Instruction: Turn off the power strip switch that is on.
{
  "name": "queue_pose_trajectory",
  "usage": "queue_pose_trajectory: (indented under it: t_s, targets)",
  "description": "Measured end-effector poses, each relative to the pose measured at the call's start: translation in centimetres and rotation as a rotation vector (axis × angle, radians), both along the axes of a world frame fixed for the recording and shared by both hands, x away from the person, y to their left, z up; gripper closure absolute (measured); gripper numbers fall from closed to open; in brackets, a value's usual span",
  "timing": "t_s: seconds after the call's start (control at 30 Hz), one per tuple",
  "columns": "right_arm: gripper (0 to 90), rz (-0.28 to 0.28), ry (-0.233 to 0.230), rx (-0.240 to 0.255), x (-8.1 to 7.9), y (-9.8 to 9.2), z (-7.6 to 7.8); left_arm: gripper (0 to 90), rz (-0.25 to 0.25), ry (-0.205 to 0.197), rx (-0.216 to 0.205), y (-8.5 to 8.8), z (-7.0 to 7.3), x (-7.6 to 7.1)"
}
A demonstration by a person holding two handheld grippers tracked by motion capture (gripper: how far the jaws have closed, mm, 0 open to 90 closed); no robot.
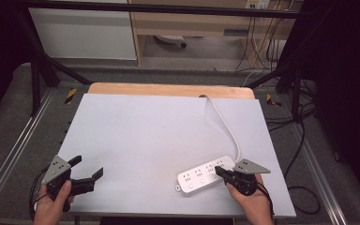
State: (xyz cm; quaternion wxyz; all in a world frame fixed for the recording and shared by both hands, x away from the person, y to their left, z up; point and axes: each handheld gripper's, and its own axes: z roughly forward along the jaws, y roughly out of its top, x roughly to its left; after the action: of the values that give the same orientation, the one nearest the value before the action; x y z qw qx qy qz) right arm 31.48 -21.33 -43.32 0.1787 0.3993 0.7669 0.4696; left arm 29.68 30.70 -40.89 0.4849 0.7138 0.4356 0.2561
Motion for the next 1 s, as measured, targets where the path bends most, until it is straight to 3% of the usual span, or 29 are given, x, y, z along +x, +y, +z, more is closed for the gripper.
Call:
queue_pose_trajectory:
  t_s: [1.0]
  targets:
    - [90.0, 0.015, 0.038, -0.031, 0.04, 0.51, -0.62, 5.2, 0.003, -0.006, 0.009, -0.03, 0.05, -0.06]
